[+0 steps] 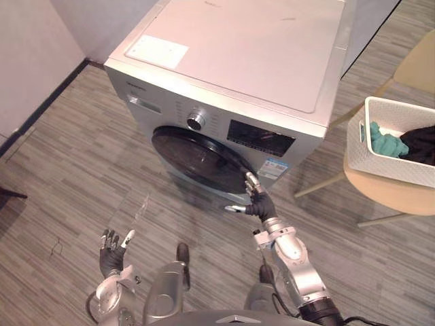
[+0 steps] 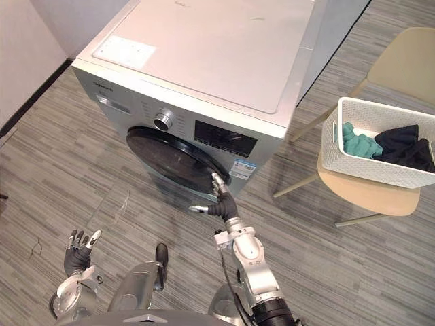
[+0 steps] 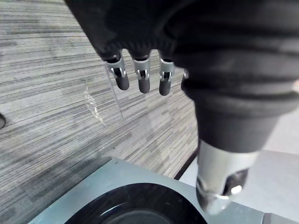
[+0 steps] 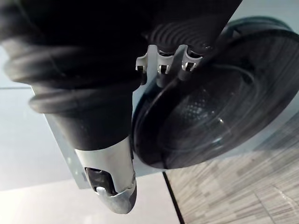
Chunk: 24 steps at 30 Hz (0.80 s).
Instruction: Pick up the laundry basket with both hands and put the clothes into the washing machine.
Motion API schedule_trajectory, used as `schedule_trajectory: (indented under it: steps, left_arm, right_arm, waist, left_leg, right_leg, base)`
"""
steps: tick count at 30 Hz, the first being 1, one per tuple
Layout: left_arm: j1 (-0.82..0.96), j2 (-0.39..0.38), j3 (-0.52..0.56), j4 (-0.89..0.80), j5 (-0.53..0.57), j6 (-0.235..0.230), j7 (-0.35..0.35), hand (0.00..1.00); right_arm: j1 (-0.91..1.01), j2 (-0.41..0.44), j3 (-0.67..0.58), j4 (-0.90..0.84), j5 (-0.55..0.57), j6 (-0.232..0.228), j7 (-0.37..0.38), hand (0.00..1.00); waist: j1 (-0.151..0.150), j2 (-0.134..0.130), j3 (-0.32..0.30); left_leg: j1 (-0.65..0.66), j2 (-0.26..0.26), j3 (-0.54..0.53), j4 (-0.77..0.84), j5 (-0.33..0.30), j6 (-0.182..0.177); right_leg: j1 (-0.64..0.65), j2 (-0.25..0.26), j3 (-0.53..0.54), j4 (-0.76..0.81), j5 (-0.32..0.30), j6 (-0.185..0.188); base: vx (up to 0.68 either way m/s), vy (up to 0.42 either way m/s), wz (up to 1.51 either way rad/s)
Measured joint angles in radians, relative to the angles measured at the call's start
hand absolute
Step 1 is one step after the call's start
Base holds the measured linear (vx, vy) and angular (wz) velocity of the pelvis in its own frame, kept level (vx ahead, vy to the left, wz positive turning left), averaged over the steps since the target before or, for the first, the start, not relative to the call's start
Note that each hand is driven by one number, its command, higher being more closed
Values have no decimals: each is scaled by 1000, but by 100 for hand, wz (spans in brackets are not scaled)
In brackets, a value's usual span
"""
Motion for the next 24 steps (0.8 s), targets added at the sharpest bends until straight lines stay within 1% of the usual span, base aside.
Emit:
schedule_trajectory:
  steps: [1, 2, 3, 4, 6, 7, 8, 9, 10, 11, 12, 13, 15, 16, 19, 21, 24]
  left_arm:
    - [-2, 8, 5, 0, 0, -1, 3, 0]
    - [-2, 8, 6, 0, -1, -1, 6, 0]
    - [-3, 12, 5, 0, -1, -1, 7, 0]
    - [-7, 13, 5, -6, -2, -1, 6, 0]
    - [-16, 10, 5, -17, -3, -6, 5, 0]
    - [-27, 5, 4, -15, -5, -8, 6, 0]
    - [-32, 0, -6, -15, -7, -9, 8, 0]
    - [-34, -4, -12, -16, -12, -10, 11, 0]
    - [-36, -8, -33, -17, -20, -11, 19, 0]
    - [-39, -12, -47, -18, -23, -11, 23, 0]
    - [-40, -13, -53, -18, -24, -11, 27, 0]
    - [-47, -12, -68, -19, -29, -11, 35, 0]
    - [-53, -13, -82, -19, -32, -11, 45, 0]
    - [-56, -13, -85, -19, -32, -11, 46, 0]
    - [-75, -12, -95, -16, -32, -11, 49, 0]
    - [-85, -11, -106, -15, -32, -12, 49, 0]
    - [-115, -13, -118, -10, -32, -11, 49, 0]
  right_arm:
    - [-13, 17, 18, 11, -27, 0, -22, 0]
    - [-28, 24, 27, 30, -46, 0, -29, 0]
    - [-70, 39, 36, 83, -72, 2, -36, 0]
    - [-118, 43, 37, 135, -100, 8, -48, 0]
    - [-185, 42, 34, 170, -149, 23, -75, 0]
    - [-244, 37, 32, 192, -186, 25, -96, 0]
    - [-302, 24, 23, 211, -221, 39, -113, 0]
    - [-331, 18, 18, 221, -247, 45, -127, 0]
    - [-385, 0, 2, 247, -285, 55, -152, 0]
    - [-435, -17, -25, 267, -323, 69, -181, 0]
    - [-459, -24, -40, 279, -346, 80, -196, 0]
    - [-493, -42, -74, 280, -384, 97, -227, 0]
    - [-527, -53, -117, 277, -438, 129, -272, 0]
    - [-539, -54, -129, 273, -457, 143, -293, 0]
    - [-547, -46, -143, 272, -519, 180, -343, 0]
    - [-570, -38, -146, 272, -533, 198, -359, 0]
    - [-621, -34, -163, 269, -592, 226, -384, 0]
  waist:
    - [8, -1, 2]
    - [14, -3, 4]
    - [22, -2, 14]
    - [25, 4, 31]
    - [30, 13, 66]
    - [31, 23, 86]
    - [32, 36, 105]
    - [34, 42, 117]
    - [34, 54, 140]
    - [38, 60, 157]
    - [40, 62, 163]
    - [42, 69, 175]
    - [49, 71, 178]
    - [48, 73, 179]
    - [52, 82, 186]
    - [56, 85, 188]
    - [59, 96, 210]
  left_leg:
    - [0, 4, 31, -6, 0, 16]
    - [-1, 6, 49, -7, 0, 20]
    - [0, 6, 74, -7, -1, 25]
    - [-1, 5, 88, -6, -1, 26]
    - [-9, 3, 96, -5, 0, 26]
    - [-35, 2, 94, -7, 8, 17]
    - [-58, 6, 90, -16, 26, 14]
    - [-63, 5, 89, -30, 38, 11]
    - [-69, 4, 79, -61, 66, 8]
    - [-71, 2, 70, -99, 101, 2]
    - [-72, 2, 66, -121, 118, 0]
    - [-76, 3, 50, -154, 144, -3]
    - [-92, 7, 43, -181, 168, -7]
    - [-103, 8, 39, -182, 177, -3]
    - [-111, 6, 25, -183, 179, -3]
    - [-129, 6, 24, -184, 179, -3]
    - [-139, 6, 21, -204, 190, -11]
  right_leg:
    - [-24, -12, -110, 14, 15, -29]
    - [-43, -22, -173, 38, 5, -47]
    - [-63, -33, -273, 73, -18, -76]
    - [-62, -36, -316, 71, -29, -83]
    - [-63, -38, -335, 53, -34, -76]
    - [-80, -37, -338, 38, -30, -53]
    - [-105, -33, -341, 34, -16, -30]
    - [-113, -33, -343, 33, -13, -26]
    - [-124, -32, -361, 29, -6, -18]
    - [-137, -29, -373, 27, 0, -12]
    - [-144, -27, -381, 27, 2, -14]
    - [-153, -24, -394, 27, 4, -12]
    - [-178, -15, -406, 32, 10, -14]
    - [-184, -13, -415, 32, 12, -11]
    - [-186, -13, -422, 34, 10, -12]
    - [-209, -14, -419, 40, 9, -12]
    - [-227, -14, -420, 46, 9, -12]
  base:
    - [10, 241, -67]
    - [-17, 186, -73]
    - [-29, 95, -60]
    - [-52, 94, -50]
    - [-78, 41, -14]
    - [-143, -31, 4]
    - [-122, -38, 5]
    - [-114, -64, 13]
    - [-72, -65, 22]
    - [-82, -99, 26]
    - [-50, -86, 30]
    - [-30, -80, 24]
    - [-23, -83, 18]
    - [-4, -72, 12]
    - [15, -48, 10]
    - [0, 0, 0]
    - [-12, -22, 3]
